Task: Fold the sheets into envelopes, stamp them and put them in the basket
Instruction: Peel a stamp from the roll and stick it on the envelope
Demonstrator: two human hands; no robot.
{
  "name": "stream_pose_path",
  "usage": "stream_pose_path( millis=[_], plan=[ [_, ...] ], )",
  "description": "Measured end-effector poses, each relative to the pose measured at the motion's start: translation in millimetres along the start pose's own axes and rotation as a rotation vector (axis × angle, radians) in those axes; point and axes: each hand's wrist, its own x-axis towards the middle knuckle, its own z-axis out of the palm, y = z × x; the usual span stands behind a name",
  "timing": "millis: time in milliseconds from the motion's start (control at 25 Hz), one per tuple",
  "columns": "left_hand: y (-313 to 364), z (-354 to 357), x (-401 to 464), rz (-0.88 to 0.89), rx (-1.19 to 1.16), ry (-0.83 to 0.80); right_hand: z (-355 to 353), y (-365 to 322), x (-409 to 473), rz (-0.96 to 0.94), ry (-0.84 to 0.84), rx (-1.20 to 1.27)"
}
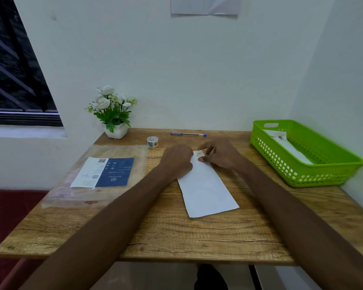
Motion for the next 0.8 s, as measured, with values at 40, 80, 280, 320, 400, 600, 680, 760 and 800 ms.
stream_pose_path(
  millis=[40, 80, 280, 320, 400, 600, 680, 760, 800],
  plan=[
    [0.7, -1.4, -0.8, -0.008, 0.007, 0.001, 1.2, -1.3, 0.5, -0.009, -0.015, -0.063],
    [1.4, -3.0, -1.9, -0.021, 0.019, 0.003, 2.2, -1.8, 1.4, -0.008, -0.029, -0.119],
    [2.5, -14.4, -4.9, -0.140, 0.045, 0.067, 1.3, -5.1, 2.0, 0.062, -0.084, -0.220],
    [-0.3, -17.2, -5.0, -0.165, 0.045, 0.093, 1.0, -6.7, 1.7, 0.083, -0.103, -0.200],
    [-8.5, -20.9, -4.8, -0.199, 0.002, 0.145, -0.6, -13.6, -0.5, 0.139, -0.146, -0.131],
    [-18.7, -21.9, -4.6, -0.200, -0.078, 0.160, 3.5, -31.0, -6.7, 0.243, -0.135, -0.131],
    [-20.1, -22.8, -3.4, -0.245, -0.097, 0.138, 4.7, -37.4, -10.1, 0.353, -0.161, -0.181],
    [-23.4, -24.8, -1.8, -0.281, -0.153, 0.093, 5.3, -43.2, -11.7, 0.401, -0.202, -0.192],
    [-25.0, -25.5, -0.6, -0.294, -0.185, 0.069, 4.4, -45.1, -12.2, 0.401, -0.214, -0.172]
  ],
)
